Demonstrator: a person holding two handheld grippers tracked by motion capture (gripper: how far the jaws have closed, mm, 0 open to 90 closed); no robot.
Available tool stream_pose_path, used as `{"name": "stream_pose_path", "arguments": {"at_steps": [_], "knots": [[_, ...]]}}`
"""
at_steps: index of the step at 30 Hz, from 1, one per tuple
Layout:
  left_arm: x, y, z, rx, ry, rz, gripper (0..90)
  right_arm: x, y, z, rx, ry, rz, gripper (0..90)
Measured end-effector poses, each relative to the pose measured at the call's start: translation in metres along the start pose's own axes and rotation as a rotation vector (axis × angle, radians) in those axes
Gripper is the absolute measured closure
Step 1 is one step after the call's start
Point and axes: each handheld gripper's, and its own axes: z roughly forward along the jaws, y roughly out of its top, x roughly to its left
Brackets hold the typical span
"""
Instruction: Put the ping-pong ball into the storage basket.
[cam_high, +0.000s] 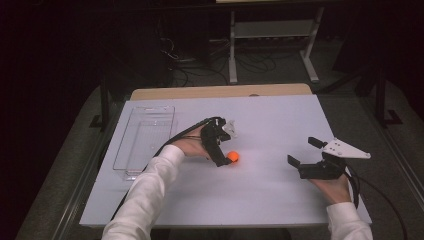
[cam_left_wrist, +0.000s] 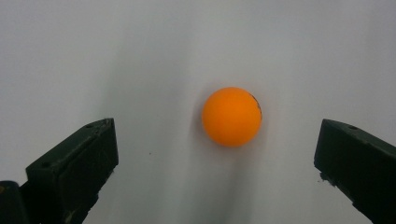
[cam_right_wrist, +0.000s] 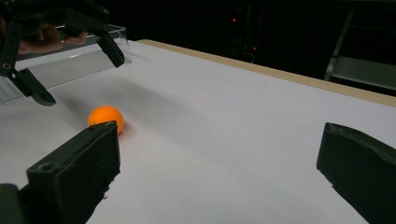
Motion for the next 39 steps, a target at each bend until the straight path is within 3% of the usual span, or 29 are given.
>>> {"name": "stream_pose_path", "arguments": {"at_steps": [39], "knots": [[-0.003,0.001,0.033,0.051,-0.05,0.03,0.0,0.001,0.0,0.0,0.004,0.001,-0.006,0.0]]}}
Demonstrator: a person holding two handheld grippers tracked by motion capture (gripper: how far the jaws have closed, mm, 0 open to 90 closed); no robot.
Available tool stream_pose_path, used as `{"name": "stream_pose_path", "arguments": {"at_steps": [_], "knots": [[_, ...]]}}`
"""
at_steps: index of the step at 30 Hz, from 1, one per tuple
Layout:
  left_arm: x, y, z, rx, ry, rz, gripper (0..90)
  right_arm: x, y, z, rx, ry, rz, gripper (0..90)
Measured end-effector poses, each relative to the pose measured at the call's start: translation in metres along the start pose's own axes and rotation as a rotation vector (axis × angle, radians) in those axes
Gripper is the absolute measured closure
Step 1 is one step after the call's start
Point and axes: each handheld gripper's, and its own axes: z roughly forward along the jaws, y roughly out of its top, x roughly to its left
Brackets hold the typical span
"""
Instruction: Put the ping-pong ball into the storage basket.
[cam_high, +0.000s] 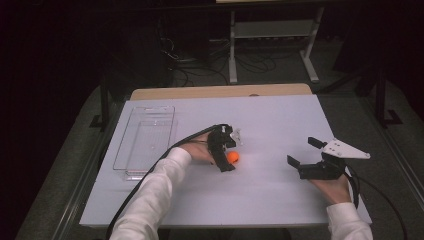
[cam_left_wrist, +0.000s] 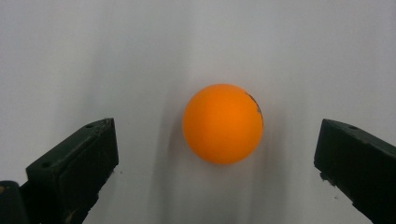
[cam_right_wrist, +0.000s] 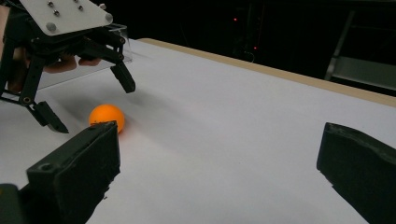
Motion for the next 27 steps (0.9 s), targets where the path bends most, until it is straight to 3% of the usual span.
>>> {"name": "stream_pose_path", "arguments": {"at_steps": [27], "knots": [[0.001,0.0016,0.01,0.011,-0.029,-0.013,3.0,0.0003,-0.0004,0.001,0.008,0.005,-0.002,0.0]]}}
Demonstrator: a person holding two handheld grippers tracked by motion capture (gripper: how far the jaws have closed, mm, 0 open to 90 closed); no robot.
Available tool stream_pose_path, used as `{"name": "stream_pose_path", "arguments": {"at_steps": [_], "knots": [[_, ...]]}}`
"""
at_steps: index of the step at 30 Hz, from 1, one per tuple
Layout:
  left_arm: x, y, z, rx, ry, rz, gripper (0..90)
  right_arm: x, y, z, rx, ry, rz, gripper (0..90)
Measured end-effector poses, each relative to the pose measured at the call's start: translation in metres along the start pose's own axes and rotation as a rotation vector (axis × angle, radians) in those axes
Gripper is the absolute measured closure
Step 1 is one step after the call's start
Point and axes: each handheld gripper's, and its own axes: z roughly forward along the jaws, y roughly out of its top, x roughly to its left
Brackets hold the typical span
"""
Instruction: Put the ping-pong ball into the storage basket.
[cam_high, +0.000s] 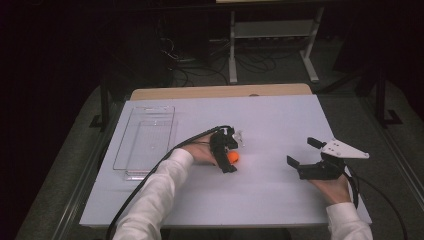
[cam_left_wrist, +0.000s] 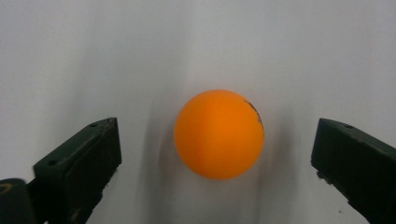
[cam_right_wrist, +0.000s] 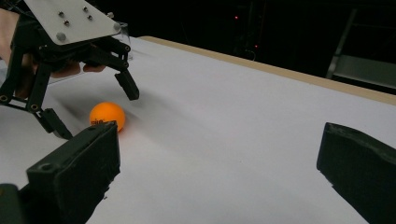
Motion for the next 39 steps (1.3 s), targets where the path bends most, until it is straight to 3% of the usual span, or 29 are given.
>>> {"name": "stream_pose_path", "arguments": {"at_steps": [20,39], "knots": [[0.0017,0.0009,-0.0031,0.001,-0.023,-0.008,28.6,-0.0001,0.0002,-0.0003,-0.003,0.0,-0.006,0.0],[0.0001,0.0015,-0.0021,0.0,-0.02,0.014,44.7,0.0001,0.0002,-0.0003,-0.001,0.002,-0.008,0.0]]}}
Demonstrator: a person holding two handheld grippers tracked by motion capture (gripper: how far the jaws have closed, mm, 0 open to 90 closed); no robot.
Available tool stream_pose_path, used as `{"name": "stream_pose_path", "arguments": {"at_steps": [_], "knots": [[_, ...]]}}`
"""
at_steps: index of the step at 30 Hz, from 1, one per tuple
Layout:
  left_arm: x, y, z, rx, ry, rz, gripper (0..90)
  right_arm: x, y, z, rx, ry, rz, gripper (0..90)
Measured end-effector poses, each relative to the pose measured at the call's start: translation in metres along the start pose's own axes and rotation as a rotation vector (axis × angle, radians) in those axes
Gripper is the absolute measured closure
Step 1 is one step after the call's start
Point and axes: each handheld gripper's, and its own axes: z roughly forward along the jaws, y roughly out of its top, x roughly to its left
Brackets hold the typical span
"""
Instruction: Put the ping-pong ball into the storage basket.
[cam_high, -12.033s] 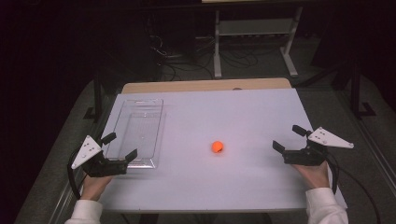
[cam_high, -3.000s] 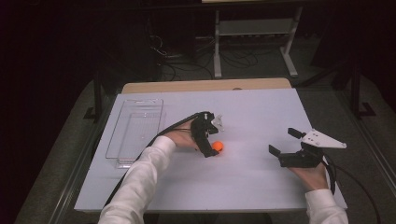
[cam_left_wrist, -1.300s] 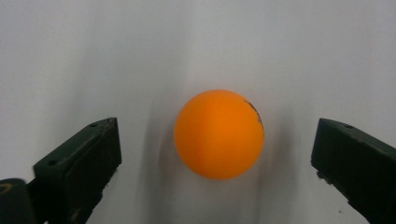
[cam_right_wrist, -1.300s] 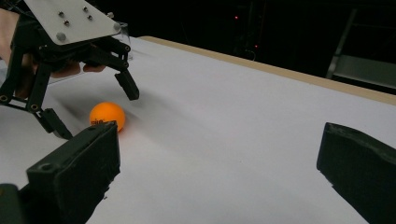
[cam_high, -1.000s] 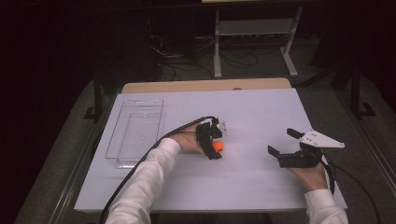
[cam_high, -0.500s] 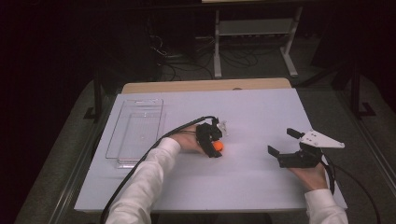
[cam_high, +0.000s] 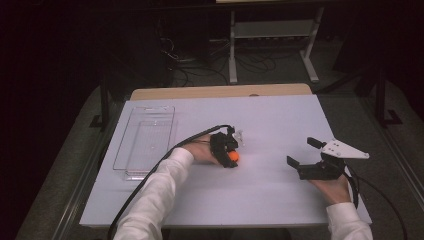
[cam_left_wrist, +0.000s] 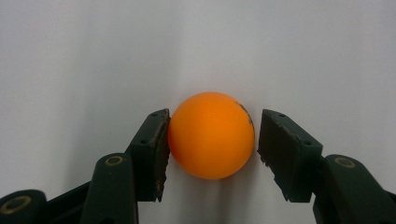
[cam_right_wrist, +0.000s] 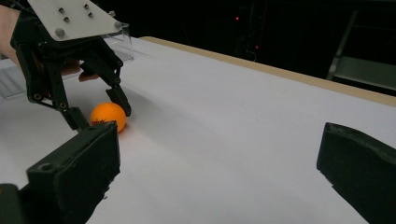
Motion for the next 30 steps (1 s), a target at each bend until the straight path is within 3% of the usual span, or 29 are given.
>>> {"name": "stream_pose_path", "arguments": {"at_steps": [7,30], "knots": [[0.0,0.0,0.0,0.0,0.006,0.004,50.2,0.0,0.0,0.0,-0.005,-0.003,0.003,0.0],[-0.005,0.002,-0.018,-0.007,0.029,0.016,50.4,0.0,0.0,0.0,-0.005,-0.002,0.006,0.0]]}}
